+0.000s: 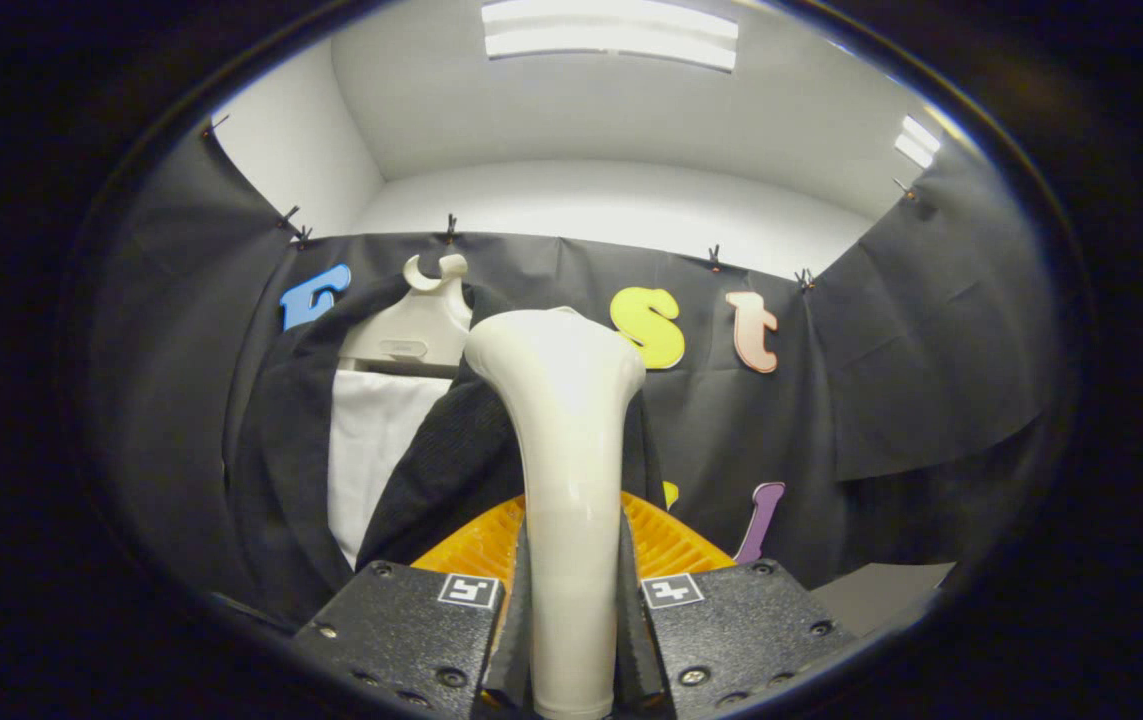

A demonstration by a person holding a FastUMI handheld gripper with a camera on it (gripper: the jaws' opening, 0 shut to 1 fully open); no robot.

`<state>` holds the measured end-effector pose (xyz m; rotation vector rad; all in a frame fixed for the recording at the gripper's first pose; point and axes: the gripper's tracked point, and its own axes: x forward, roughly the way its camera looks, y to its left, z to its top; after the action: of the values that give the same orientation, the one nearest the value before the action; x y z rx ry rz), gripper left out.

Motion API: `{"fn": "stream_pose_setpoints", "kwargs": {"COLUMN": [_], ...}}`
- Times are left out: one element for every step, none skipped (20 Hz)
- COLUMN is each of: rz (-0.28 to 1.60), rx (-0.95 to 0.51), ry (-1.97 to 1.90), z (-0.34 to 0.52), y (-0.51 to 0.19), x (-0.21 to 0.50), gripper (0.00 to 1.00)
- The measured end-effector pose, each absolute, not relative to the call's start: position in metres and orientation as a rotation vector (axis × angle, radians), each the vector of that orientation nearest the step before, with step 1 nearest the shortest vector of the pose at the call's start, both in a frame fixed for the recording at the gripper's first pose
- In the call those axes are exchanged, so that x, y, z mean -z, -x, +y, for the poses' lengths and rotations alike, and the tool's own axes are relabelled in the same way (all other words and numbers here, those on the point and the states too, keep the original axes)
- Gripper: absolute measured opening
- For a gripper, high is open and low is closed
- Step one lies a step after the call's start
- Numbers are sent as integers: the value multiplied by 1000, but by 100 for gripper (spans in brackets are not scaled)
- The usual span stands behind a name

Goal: Iron the clothes twice with a garment steamer, once on the left side and once on the right side.

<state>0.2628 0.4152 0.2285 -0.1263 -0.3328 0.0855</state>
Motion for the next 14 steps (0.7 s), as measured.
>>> {"fn": "stream_pose_setpoints", "kwargs": {"rz": [-327, -321, -313, -303, -291, -281, -268, -258, -249, -241, -232, -223, -216, -210], "rx": [-88, -89, -89, -89, -91, -94, -96, -94, -88, -83, -83, -87, -93, -96], "ry": [133, 138, 141, 144, 148, 152, 158, 161, 164, 166, 167, 167, 167, 170], "z": [415, 414, 413, 413, 411, 410, 408, 406, 403, 400, 399, 399, 398, 398], "y": [-262, -261, -261, -260, -258, -257, -257, -256, -256, -255, -253, -251, -252, -250], "x": [-224, -220, -215, -210, -203, -198, -193, -187, -183, -179, -175, -171, -169, -166], "gripper": [39, 39, 39, 38, 39, 39, 39, 39, 39, 39, 39, 38, 39, 39]}}
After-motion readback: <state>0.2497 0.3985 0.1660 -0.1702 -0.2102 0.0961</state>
